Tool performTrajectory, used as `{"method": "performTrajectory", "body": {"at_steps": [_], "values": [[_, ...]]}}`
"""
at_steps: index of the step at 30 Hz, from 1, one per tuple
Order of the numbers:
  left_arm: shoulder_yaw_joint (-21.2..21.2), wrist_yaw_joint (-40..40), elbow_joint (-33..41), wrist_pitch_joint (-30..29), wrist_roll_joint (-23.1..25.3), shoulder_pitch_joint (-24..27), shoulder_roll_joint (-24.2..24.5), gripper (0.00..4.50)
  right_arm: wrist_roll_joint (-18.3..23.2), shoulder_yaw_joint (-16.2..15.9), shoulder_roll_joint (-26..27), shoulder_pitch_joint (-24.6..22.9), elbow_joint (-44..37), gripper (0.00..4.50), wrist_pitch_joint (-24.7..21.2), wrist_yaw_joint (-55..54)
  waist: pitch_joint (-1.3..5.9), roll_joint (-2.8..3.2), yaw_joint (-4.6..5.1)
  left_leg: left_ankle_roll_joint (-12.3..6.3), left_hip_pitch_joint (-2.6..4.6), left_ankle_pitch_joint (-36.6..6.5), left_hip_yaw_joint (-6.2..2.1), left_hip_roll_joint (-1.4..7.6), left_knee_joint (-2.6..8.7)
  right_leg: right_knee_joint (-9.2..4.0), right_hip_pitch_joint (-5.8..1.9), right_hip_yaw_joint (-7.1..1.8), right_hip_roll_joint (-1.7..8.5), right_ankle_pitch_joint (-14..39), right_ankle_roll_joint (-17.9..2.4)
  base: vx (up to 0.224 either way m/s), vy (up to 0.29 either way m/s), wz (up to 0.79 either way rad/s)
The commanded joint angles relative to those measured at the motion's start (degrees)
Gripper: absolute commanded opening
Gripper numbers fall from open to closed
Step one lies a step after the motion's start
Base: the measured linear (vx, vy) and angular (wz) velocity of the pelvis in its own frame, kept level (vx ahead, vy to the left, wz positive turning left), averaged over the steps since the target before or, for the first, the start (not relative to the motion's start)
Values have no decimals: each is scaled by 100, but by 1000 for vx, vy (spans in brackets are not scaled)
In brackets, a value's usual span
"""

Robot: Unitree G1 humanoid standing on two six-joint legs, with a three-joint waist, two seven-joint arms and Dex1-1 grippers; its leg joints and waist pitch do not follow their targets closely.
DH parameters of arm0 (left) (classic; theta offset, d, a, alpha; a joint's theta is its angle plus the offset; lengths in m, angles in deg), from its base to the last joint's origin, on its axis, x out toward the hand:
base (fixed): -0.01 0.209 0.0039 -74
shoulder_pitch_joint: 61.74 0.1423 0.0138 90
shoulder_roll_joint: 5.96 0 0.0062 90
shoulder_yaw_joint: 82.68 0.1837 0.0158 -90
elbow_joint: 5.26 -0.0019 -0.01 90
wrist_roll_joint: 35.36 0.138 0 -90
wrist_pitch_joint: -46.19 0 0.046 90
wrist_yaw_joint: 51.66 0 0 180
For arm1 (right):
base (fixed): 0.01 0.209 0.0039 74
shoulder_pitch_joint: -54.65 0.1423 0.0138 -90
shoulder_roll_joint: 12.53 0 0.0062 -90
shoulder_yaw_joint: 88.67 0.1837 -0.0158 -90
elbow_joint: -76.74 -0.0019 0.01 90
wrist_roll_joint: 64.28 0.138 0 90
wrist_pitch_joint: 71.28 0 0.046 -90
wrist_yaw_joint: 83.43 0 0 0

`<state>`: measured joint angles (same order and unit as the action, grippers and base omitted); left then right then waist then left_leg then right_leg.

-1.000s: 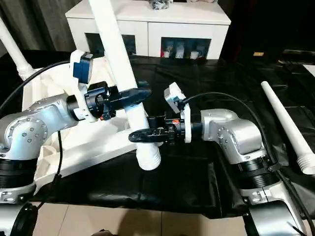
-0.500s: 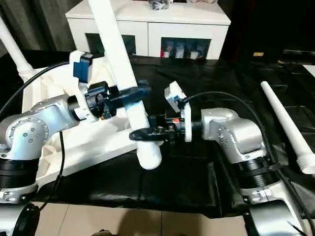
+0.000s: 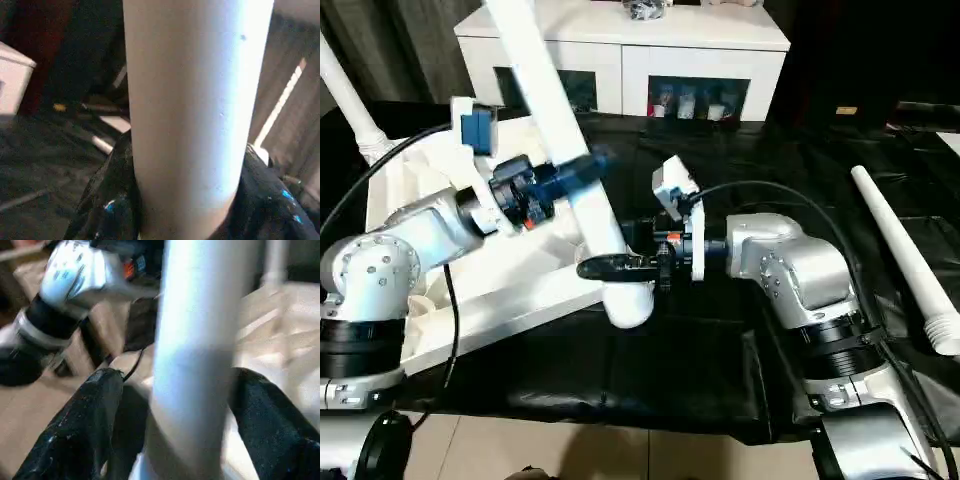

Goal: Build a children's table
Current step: Pick table leg

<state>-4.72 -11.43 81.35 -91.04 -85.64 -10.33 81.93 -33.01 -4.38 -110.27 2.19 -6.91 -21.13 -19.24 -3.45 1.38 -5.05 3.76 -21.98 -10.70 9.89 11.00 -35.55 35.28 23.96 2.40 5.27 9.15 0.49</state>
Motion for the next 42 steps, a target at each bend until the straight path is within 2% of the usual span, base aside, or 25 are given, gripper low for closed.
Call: {"method": "performTrajectory", "body": {"at_steps": [1, 2, 3, 4, 6, 11, 21, 22, 28, 35, 36, 39, 42], "values": [[-330, -192, -84, -82, -371, -103, -48, 184, 293, 741, 21, 183, 310, 366, -322, -596, 466, -37, 0, -34, 98, -894, 5, 82, 412, -320, -324, -129, 163, 1029, -1385, 0, 0, 0], [-330, -192, -84, -82, -371, -103, -48, 184, 293, 741, 21, 183, 310, 366, -322, -596, 477, -45, -1, -28, 96, -873, 10, 74, 407, -319, -324, -125, 158, 970, -1432, 0, 0, 0], [-401, -227, -94, -163, -497, -102, -55, 184, 431, 991, 42, 207, 407, 366, -531, -820, 475, -44, -4, -23, 99, -862, 13, 69, 404, -317, -325, -121, 150, 945, -1434, 0, 0, 0], [-402, -228, -94, -165, -500, -102, -55, 184, 434, 996, 42, 208, 409, 366, -536, -824, 477, -45, -8, -29, 100, -853, 15, 65, 403, -315, -328, -122, 149, 929, -1438, 0, 0, 0], [-374, -209, -20, -260, -553, -67, -69, 184, 698, 1290, 37, 164, 422, 366, -815, -996, 486, -45, -23, -81, 96, -762, 10, 73, 403, -307, -342, -116, 151, 835, -1423, 0, 0, 0], [-364, -238, 14, -358, -617, -64, -101, 184, 848, 1520, 78, 122, 396, 366, -978, -1231, 484, -42, -24, -102, 89, -689, 19, 70, 399, -304, -345, -115, 154, 723, -1453, 0, 0, 0], [-401, -312, 38, -453, -728, -84, -99, 184, 998, 1545, 189, 29, 160, 366, -1234, -1468, 468, -52, -23, 17, 91, -836, 12, 78, 421, -338, -341, -118, 165, 1076, -1285, 0, 0, 0], [-393, -319, 50, -455, -745, -77, -100, 184, 1011, 1540, 198, 38, 149, 366, -1254, -1473, 468, -70, -20, 16, 89, -827, 15, 79, 422, -340, -340, -118, 163, 1070, -1278, 0, 0, 0], [-359, -290, 120, -459, -786, -34, -107, 184, 1067, 1474, 198, 14, 42, 366, -1331, -1426, 472, -75, -25, 14, 84, -757, 19, 77, 418, -326, -339, -121, 164, 975, -1300, 0, 0, 0], [-312, -64, 190, -463, -852, -3, -87, 184, 1409, 1402, 153, -57, -221, 366, -1611, -1149, 463, -61, -29, 3, 87, -808, 16, 78, 424, -343, -339, -125, 165, 1072, -1251, 0, 0, 0], [-238, 73, 241, -462, -850, 36, -46, 184, 1608, 1272, 95, -129, -450, 366, -1794, -836, 464, -53, -31, -8, 90, -838, 14, 77, 425, -344, -345, -123, 161, 1081, -1237, 0, 0, 0], [-110, 233, 289, -443, -798, 81, 25, 184, 1705, 1094, 37, -201, -654, 366, -1925, -621, 463, -48, -35, -22, 89, -829, 6, 91, 432, -336, -334, -123, 164, 1054, -1232, 0, 0, 0], [174, 650, 420, -397, -662, 125, 153, 184, 1417, 535, -6, -264, -704, 366, -1850, -493, 447, -39, -33, 65, 97, -953, 2, 100, 449, -358, -315, -128, 173, 1301, -1175, 0, 0, 0]]}}
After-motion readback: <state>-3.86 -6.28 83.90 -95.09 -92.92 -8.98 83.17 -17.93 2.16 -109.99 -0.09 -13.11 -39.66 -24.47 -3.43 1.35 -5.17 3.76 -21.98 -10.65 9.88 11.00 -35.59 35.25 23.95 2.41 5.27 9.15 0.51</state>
